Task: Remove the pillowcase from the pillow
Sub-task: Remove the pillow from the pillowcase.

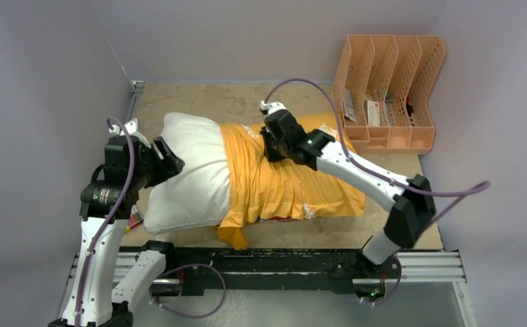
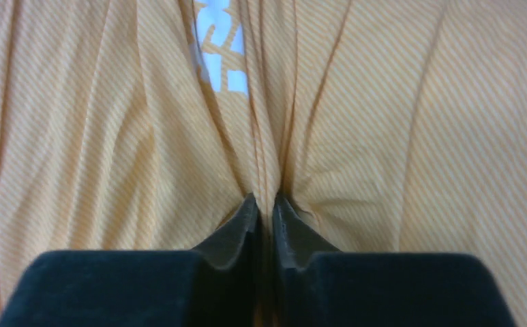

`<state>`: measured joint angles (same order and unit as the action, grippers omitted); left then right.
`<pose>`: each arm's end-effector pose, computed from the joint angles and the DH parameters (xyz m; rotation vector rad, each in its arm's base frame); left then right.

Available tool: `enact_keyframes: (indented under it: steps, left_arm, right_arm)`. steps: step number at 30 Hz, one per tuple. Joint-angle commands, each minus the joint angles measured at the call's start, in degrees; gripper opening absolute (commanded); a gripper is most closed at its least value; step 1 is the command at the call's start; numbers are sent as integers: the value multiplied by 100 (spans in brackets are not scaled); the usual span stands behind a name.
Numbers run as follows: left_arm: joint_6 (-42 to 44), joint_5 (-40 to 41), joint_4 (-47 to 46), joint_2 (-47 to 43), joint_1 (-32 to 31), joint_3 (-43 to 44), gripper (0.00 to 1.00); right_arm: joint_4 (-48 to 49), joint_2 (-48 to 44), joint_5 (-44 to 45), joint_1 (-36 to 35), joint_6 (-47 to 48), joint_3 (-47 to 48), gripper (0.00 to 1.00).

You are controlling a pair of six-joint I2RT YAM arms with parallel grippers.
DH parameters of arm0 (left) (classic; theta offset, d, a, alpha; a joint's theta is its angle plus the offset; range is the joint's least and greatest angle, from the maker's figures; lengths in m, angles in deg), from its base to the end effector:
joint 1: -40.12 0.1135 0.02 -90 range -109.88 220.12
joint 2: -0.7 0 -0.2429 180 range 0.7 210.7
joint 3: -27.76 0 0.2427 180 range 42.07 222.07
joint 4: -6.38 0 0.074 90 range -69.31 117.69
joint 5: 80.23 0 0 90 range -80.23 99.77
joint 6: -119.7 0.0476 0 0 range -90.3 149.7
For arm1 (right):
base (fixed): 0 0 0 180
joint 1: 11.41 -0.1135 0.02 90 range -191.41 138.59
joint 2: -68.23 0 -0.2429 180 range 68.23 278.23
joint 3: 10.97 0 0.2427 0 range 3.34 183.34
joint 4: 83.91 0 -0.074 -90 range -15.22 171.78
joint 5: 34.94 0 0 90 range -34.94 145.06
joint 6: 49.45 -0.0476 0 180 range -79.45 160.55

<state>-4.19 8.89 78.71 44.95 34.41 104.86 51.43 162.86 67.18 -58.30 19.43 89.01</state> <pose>0.1430 -0.0150 0.3373 -0.5491 2.2219 -0.3823 0.2632 0.2666 0.3019 -0.3944 2.2352 0.4010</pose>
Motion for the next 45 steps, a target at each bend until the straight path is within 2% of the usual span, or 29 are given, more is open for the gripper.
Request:
enact_keyframes:
  steps: [1,5,7,9,10,12,13,15,17,18,20,22,23,24,28,31,35,39,43,45]
  left_arm:
    - [-10,-604,-580,321,-9,838,67]
    - [-54,-1653,-1269,1013,-21,752,72]
    - [-78,-1705,-1522,1303,-167,552,74]
    - [-8,-997,-1349,1530,-662,418,75]
    - [0,-515,-1224,1653,-1224,364,75]
    - [-223,253,-1158,1850,-1956,47,76]
    - [-434,669,-1240,1852,-2273,-206,73]
    - [-921,1229,-1539,1612,-2697,-797,51]
    - [-1428,1565,-1703,1169,-2874,-1320,6]
    - [-1580,1637,-1788,936,-2927,-1523,0]
    - [-1651,1576,-1973,516,-2988,-1899,0]
    - [-1601,1370,-2125,204,-3024,-2063,0]
    - [-1558,1289,-2169,78,-3045,-2118,0]
    - [-1500,1231,-2195,-28,-3064,-2165,0]
    - [-1368,1140,-2199,-364,-3173,-2226,0]
    - [-1303,1077,-2210,-512,-3243,-2193,0]
    - [-1202,987,-2171,-626,-3278,-2152,0]
    - [-1153,1004,-2056,-767,-3288,-2071,0]
    - [-1296,1246,-1695,-922,-3288,-1960,0]
    - [-1364,1330,-1515,-940,-3287,-1922,0]
  right_arm:
    - [713,-1144,-815,-101,-1098,-1822,7]
    - [1559,-1883,-672,-634,-2084,-3247,2]
    - [1918,-2105,-601,-810,-2417,-3768,1]
    - [2082,-2291,-474,-819,-2822,-4211,0]
    - [2140,-2389,-416,-817,-2865,-4375,0]
    - [2052,-2629,-224,-819,-2936,-4561,0]
    - [1943,-2757,-129,-820,-2991,-4623,0]
    - [1648,-3074,-68,-819,-3007,-4659,0]
    - [1362,-3436,194,-813,-2782,-4569,0]
    - [1195,-3621,337,-813,-2629,-4439,3]
    - [955,-3931,527,-810,-2283,-4097,18]
    - [691,-4031,722,-804,-2009,-3464,52]
    - [557,-4008,851,-808,-1844,-3128,62]
    - [462,-3944,966,-803,-1724,-2796,68]
    - [144,-3248,993,-804,-992,-1367,74]
    - [-162,-2277,508,-803,-629,-325,76]
    - [-565,-729,129,-804,-459,903,76]
    - [-812,210,102,-804,-507,1159,71]
    - [-1273,375,910,-790,-587,1060,43]
    - [-1241,83,1410,-780,-422,801,24]
